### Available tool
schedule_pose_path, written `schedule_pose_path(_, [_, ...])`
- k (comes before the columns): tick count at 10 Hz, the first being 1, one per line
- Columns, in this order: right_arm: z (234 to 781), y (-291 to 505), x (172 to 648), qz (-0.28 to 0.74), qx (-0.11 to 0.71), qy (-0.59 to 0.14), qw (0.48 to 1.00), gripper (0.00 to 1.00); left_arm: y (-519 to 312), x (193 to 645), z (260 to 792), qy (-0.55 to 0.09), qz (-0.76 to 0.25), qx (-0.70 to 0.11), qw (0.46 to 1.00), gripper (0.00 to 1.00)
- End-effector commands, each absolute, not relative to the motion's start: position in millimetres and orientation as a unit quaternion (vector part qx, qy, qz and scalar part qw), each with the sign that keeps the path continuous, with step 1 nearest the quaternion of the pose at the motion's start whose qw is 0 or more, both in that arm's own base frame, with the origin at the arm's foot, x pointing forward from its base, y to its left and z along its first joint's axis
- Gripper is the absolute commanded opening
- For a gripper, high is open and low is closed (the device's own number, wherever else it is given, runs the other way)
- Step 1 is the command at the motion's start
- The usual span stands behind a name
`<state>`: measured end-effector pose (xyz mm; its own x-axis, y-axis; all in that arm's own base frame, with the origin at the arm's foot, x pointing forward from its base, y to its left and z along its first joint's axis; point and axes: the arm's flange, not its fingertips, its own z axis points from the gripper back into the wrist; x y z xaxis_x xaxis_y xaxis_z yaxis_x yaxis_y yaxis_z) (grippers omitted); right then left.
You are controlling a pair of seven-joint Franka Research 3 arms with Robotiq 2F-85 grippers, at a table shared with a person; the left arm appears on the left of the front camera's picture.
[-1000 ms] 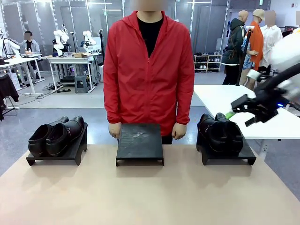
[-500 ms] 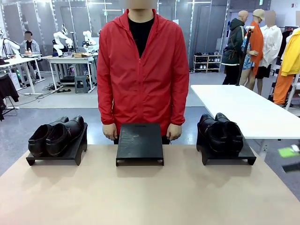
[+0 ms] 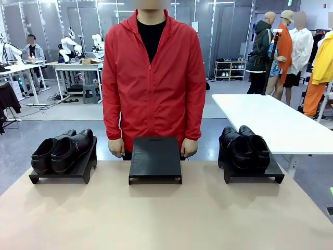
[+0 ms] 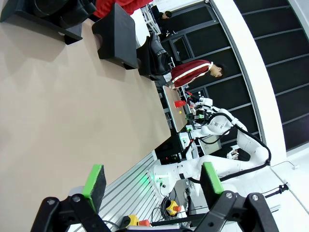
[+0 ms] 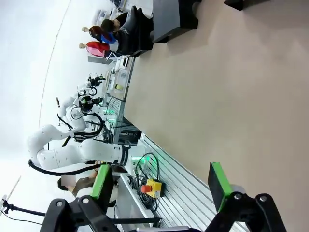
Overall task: Place the shoes on the stand as instructed by the person.
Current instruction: Pick up another pair of Shoes and place it on the Shoes Stand indicated by the person.
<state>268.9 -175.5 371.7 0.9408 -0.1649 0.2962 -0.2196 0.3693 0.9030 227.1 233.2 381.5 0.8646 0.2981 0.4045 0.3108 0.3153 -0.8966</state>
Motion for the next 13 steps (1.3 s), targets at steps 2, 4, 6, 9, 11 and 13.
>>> schedule_pose_path(2, [389.9, -171.6, 266.3, 0.031, 0.555, -0.181, 0.811, 1.00, 231.9, 226.2, 382.1, -0.272, -0.013, -0.588, 0.762, 1.00])
schedule_pose_path(4, [389.9, -171.6, 266.3, 0.031, 0.555, -0.181, 0.811, 1.00, 231.9, 226.2, 382.1, -0.272, -0.013, -0.588, 0.762, 1.00])
schedule_pose_path(6, [389.9, -171.6, 266.3, 0.031, 0.555, -0.181, 0.811, 1.00, 231.9, 226.2, 382.1, -0.272, -0.013, -0.588, 0.762, 1.00])
schedule_pose_path(9, [389.9, -171.6, 266.3, 0.031, 0.555, -0.181, 0.811, 1.00, 231.9, 226.2, 382.1, -0.272, -0.013, -0.588, 0.762, 1.00])
schedule_pose_path(11, [389.9, -171.6, 266.3, 0.031, 0.555, -0.181, 0.811, 1.00, 231.9, 226.2, 382.1, -0.272, -0.013, -0.588, 0.762, 1.00])
schedule_pose_path(13, [389.9, -171.6, 266.3, 0.031, 0.555, -0.181, 0.811, 1.00, 231.9, 226.2, 382.1, -0.272, -0.013, -0.588, 0.762, 1.00])
